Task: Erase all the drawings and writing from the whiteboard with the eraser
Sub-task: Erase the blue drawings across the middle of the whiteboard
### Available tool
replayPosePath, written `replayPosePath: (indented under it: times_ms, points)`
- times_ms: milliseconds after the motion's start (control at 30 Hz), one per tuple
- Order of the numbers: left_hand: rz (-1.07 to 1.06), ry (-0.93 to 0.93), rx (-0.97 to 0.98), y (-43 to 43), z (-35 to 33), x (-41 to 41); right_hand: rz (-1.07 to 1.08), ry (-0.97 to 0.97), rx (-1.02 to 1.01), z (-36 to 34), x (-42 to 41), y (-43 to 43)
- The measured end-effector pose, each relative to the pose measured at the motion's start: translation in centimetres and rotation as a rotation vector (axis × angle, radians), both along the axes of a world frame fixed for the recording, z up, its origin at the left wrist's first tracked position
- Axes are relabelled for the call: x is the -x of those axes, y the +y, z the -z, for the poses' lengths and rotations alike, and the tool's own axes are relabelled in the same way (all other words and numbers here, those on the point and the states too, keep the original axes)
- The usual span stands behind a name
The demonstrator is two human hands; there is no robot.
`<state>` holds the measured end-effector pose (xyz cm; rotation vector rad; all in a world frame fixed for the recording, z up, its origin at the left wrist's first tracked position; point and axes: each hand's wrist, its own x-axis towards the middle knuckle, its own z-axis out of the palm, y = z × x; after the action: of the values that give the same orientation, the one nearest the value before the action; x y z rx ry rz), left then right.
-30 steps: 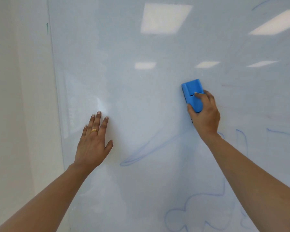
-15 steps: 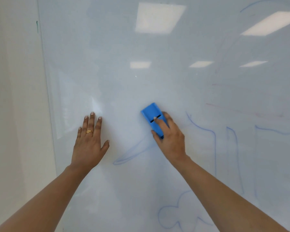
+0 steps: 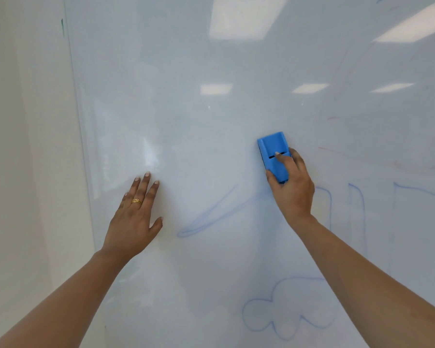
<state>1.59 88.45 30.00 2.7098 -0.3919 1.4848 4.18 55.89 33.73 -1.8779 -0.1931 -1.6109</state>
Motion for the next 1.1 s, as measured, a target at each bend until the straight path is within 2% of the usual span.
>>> replayPosePath:
  times_ms: [167,533,700,867,1000,1100]
  points:
    - [0.006,0.012,-0.007,0.8,0.9,0.4,-0.053,-0.052,0.116,2.4,0.2,3.3]
    - [0.041,0.073,-0.013,2.1,3.1,0.9,-0.151,-0.185,0.765,9.5,0.5,11.8]
    - [0.033,0.063,-0.027,2.2,3.9,1.0,-0.185,-0.174,0.948,11.5,0.6,12.3]
    - [0.028,0.086,0.007,2.0,4.3,1.2,-0.151,-0.214,0.95,10.4,0.5,10.3]
    - [0.027,0.097,0.021,1.9,4.4,1.4,-0.116,-0.225,0.814,8.4,0.4,8.1]
    - [0.02,0.096,0.025,1.9,4.5,1.5,-0.077,-0.158,0.66,7.1,0.5,7.0]
